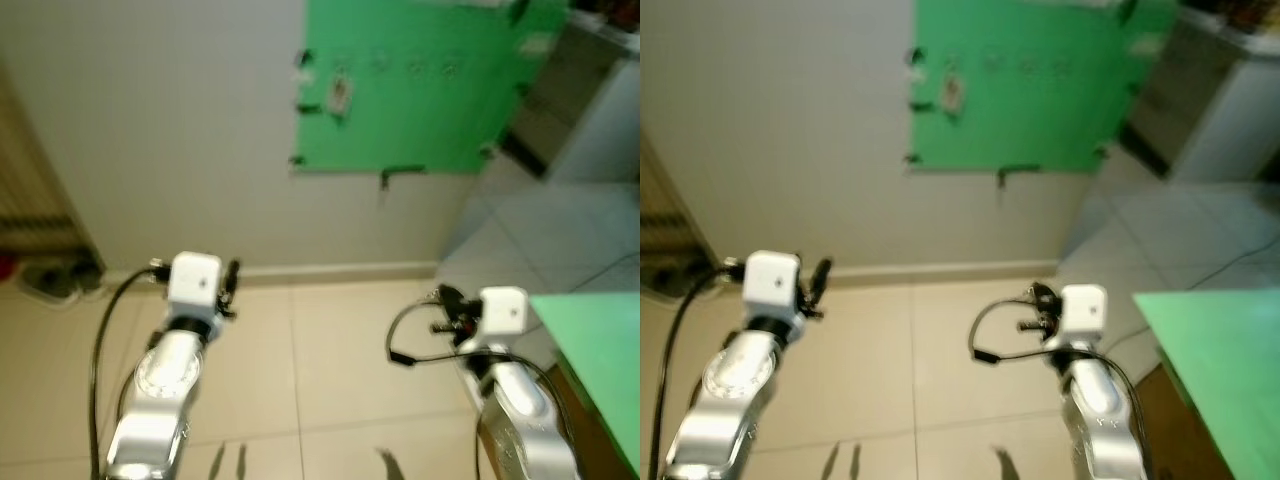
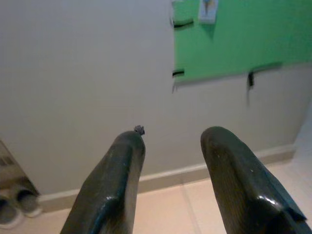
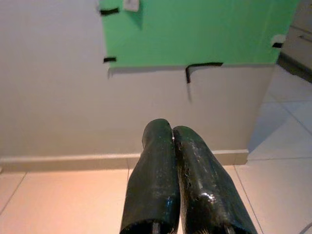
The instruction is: Hang keys on a hook
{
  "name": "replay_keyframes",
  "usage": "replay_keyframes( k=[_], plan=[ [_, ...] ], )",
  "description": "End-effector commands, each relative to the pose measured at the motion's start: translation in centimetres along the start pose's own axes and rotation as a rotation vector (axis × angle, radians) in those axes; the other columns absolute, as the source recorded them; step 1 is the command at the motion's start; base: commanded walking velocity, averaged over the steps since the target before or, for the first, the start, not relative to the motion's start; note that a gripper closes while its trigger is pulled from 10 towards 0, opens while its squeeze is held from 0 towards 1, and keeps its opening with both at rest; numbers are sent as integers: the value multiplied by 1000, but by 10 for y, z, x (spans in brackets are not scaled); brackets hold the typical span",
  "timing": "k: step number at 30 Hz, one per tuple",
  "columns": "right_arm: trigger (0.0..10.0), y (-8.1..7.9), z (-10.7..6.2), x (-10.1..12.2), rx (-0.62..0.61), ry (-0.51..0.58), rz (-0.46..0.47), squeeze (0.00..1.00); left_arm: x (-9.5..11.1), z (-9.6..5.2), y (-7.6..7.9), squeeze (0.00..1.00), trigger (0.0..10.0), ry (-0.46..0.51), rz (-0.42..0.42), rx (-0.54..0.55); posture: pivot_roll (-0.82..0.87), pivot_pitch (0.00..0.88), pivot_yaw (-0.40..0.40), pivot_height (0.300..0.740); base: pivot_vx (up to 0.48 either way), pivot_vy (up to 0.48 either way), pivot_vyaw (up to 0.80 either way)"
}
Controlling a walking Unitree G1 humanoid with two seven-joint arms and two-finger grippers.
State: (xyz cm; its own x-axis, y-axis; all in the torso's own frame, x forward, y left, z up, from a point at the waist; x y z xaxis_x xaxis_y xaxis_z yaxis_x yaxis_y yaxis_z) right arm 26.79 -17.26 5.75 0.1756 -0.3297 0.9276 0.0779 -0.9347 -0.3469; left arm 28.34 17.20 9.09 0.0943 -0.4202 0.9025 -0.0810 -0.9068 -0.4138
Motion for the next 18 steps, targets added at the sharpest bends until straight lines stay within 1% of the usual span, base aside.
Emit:
replay_keyframes(
  k=[1, 3, 5, 9, 11, 12, 16, 18],
  plan=[
    [10000, 14, -2, 6, -58, 19, -19, 0, 14, 8, 4, 0, 10000, 48, -21, -33, -44, 0, -4, 740, 0, 0, 0],
    [10000, 14, -2, 5, -61, 20, -20, 0, 17, 9, 3, 0, 10000, 58, -37, -41, -44, 0, -4, 740, 0, 0, 0],
    [10000, 12, -1, 5, -61, 25, -21, 0, 18, 15, -3, 0, 10000, 43, -45, -17, -49, 0, 10, 740, 450, 0, 0],
    [10000, 12, -1, 5, -64, 26, -23, 0, 18, 15, -5, 0, 10000, 36, -38, -8, -53, 0, 16, 740, 450, 0, 0],
    [10000, 13, -1, 5, -67, 25, -27, 0, 16, 15, -6, 0, 10000, 30, -34, 8, -58, 0, 20, 740, 454, 0, 0],
    [10000, 15, 0, 7, -73, 30, -30, 0, 13, 14, -6, 0, 10000, 13, -47, 39, -60, 0, 21, 740, 450, 0, 0],
    [10000, 16, 0, 11, -70, 37, -37, 0, 11, 13, -2, 0, 10000, -9, -63, 39, -63, 0, 20, 740, 453, 0, 0],
    [10000, 16, 2, 14, -60, 38, -47, 0, 11, 12, 4, 0, 10000, -9, -81, 14, -64, 0, 19, 740, 437, 0, 0]
  ],
)
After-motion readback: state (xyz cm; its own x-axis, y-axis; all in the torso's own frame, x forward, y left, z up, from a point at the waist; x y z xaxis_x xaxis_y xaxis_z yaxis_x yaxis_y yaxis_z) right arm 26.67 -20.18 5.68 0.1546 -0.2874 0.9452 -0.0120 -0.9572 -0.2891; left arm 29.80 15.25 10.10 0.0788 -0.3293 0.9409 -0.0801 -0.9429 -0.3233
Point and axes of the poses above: a point about 5 cm out from each wrist's last joint towards the gripper, its own z axis pointing out of the wrist towards the gripper, its own x axis along the axis of the wrist's last joint, y = z × x, the point moved 2 cm from there along z, pointing out of the wrist towards the gripper, and after that the axes turned 15 degrees about z, right-handed, at the moved point
